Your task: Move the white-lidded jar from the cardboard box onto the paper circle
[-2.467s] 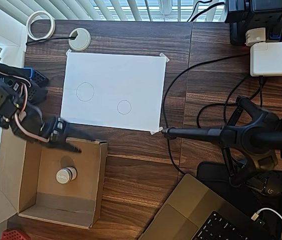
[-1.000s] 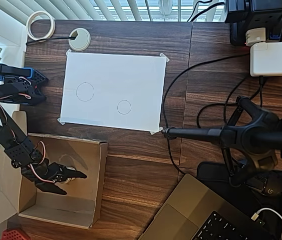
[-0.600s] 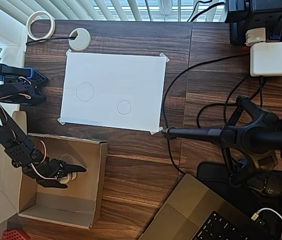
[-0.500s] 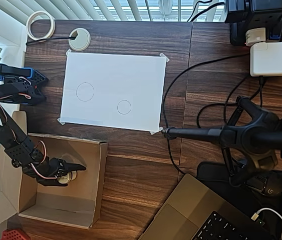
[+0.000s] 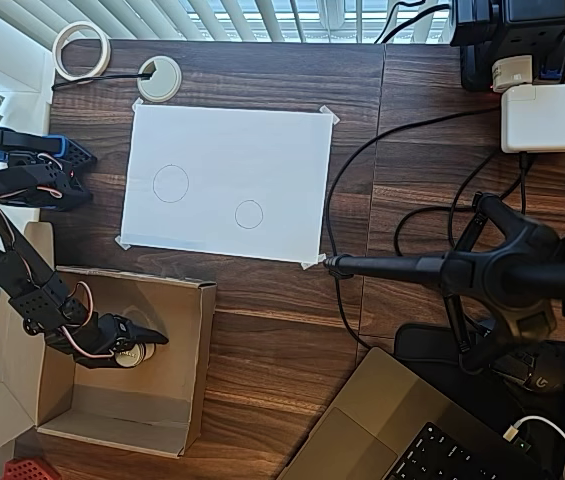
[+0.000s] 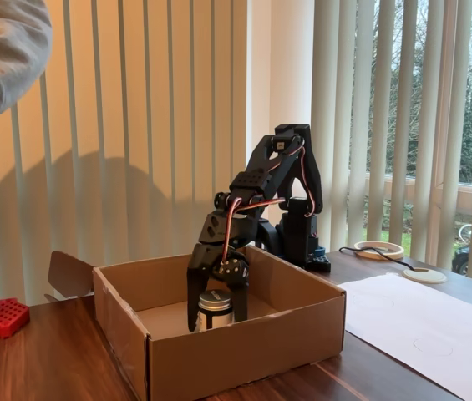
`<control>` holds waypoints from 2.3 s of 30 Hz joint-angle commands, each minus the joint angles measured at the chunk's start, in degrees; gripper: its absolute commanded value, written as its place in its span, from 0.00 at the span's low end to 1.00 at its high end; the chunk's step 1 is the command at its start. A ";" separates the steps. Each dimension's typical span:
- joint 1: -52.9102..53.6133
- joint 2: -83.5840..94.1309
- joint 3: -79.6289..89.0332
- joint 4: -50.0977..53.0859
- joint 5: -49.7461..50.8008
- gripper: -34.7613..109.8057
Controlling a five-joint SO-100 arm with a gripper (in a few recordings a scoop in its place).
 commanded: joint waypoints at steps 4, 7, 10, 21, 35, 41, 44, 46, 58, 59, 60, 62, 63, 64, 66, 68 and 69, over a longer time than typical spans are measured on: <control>0.18 6.33 -3.69 -0.09 0.53 0.38; 0.00 6.33 -3.69 -0.18 0.62 0.36; -0.26 6.59 -3.60 -0.18 1.05 0.35; -3.08 17.31 -5.36 -0.88 5.36 0.28; -20.65 36.12 -4.75 -0.35 14.15 0.26; -33.84 39.64 -1.85 -0.35 16.26 0.26; -40.52 41.48 1.23 -0.35 16.26 0.26; -45.00 43.07 3.87 -0.35 16.35 0.26; -56.87 44.56 26.37 -5.36 12.57 0.26; -56.87 44.03 27.42 -6.68 12.39 0.26; -56.87 43.33 28.21 -8.00 12.22 0.26; -56.43 41.66 29.18 -11.07 11.51 0.26; -56.16 40.61 29.71 -13.10 11.16 0.26; -55.81 39.29 29.88 -15.12 10.63 0.26; -54.93 36.21 29.88 -18.81 9.76 0.26; -54.05 33.05 28.83 -20.48 8.96 0.26; -53.70 31.82 28.48 -21.09 8.79 0.26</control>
